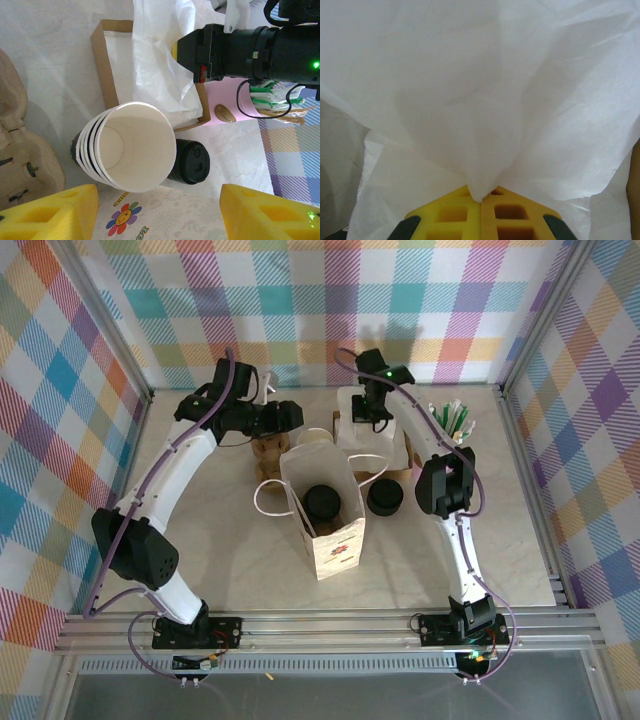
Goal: Pack the takeout coffee
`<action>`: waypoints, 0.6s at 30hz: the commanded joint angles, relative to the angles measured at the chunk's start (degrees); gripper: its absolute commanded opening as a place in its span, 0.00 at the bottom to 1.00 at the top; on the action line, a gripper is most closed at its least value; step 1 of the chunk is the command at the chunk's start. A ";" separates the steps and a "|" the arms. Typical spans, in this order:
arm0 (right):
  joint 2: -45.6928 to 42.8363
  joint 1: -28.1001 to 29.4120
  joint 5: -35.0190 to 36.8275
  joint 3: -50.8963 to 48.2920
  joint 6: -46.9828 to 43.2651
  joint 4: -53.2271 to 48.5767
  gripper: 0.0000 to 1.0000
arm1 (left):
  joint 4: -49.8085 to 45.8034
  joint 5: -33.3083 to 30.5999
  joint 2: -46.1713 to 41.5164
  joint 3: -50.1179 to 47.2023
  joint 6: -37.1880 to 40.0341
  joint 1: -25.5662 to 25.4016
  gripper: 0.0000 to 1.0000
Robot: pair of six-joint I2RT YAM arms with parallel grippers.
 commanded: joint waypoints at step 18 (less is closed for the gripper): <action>-22.34 0.90 -5.38 -1.64 3.13 13.77 0.00 | 14.35 -2.36 -13.40 1.55 -4.53 -3.30 0.67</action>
